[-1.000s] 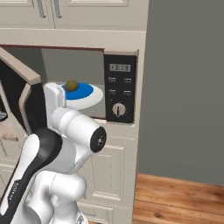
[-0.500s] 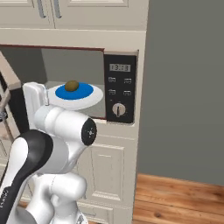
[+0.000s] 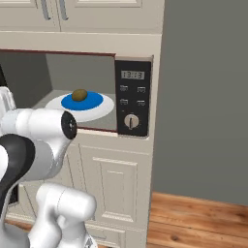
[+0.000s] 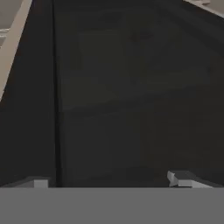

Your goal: Retrieve the reheated potato from the microwave, then place the potato, cheese, and condiment on the cutting board.

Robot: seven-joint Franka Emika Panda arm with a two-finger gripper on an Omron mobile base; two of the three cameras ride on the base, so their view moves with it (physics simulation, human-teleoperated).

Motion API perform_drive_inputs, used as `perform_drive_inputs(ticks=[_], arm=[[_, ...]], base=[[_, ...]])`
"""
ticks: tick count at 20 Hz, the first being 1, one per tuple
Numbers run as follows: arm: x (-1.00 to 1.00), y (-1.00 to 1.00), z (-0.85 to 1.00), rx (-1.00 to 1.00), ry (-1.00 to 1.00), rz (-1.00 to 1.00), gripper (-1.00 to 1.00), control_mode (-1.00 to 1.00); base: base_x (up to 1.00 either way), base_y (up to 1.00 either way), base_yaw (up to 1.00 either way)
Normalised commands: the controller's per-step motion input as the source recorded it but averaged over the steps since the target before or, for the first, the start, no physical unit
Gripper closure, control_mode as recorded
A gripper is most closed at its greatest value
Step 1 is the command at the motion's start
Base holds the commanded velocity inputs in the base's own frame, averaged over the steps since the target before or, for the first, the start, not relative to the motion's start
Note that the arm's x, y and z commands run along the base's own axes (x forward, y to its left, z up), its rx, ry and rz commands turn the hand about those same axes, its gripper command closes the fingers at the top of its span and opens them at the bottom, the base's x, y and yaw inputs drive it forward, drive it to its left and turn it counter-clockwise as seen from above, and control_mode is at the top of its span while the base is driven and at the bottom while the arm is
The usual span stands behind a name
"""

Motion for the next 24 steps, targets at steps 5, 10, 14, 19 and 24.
perform_drive_inputs(ticks=[5, 10, 14, 19, 24], arm=[[-0.52, 0.91, 0.00, 0.01, 0.00, 0.20, -1.00, -1.00], [-0.27, 0.99, 0.00, 0.01, 0.00, 0.12, -1.00, -1.00], [-0.01, 0.59, 0.00, 0.01, 0.00, 0.02, -1.00, -1.00], [0.03, -0.34, 0.00, -0.04, -0.07, -0.06, -1.00, -1.00], [0.18, -0.89, 0.08, -0.13, -0.07, -0.16, -1.00, -1.00]], base=[[0.00, 0.00, 0.00], [0.00, 0.00, 0.00], [0.00, 0.00, 0.00], [0.00, 0.00, 0.00], [0.00, 0.00, 0.00]])
